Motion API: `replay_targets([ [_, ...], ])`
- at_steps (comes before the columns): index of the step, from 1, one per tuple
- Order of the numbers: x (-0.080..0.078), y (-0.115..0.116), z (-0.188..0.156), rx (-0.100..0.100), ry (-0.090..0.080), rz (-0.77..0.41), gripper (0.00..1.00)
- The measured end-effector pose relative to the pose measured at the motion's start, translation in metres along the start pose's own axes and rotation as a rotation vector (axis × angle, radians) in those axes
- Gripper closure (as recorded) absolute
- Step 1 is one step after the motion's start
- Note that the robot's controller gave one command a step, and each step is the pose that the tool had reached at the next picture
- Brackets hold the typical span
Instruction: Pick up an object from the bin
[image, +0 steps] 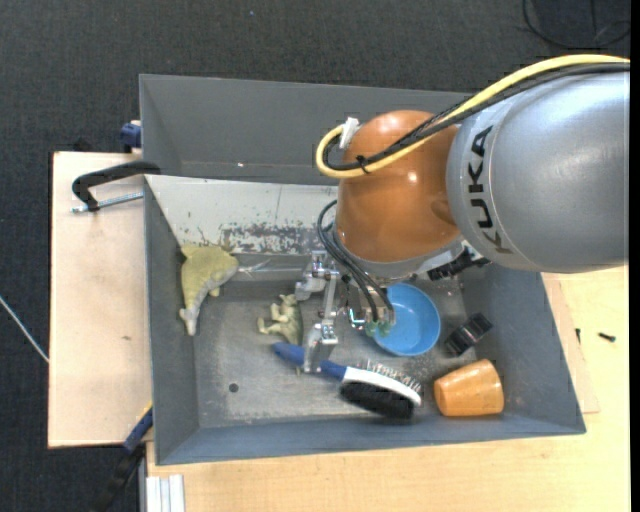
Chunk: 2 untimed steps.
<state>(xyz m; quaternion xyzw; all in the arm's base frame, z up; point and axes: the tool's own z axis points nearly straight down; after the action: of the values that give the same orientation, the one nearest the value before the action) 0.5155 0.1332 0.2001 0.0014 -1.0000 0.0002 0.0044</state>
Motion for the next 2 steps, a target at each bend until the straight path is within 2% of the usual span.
replay_targets([
  [1, -0.0035, -0.0610, 0.1299, -0.003, -0.014, -0.031, 0.00],
  [2, -0.0051, -0.0592, 0.1275, -0.004, -0.015, -0.031, 0.00],
])
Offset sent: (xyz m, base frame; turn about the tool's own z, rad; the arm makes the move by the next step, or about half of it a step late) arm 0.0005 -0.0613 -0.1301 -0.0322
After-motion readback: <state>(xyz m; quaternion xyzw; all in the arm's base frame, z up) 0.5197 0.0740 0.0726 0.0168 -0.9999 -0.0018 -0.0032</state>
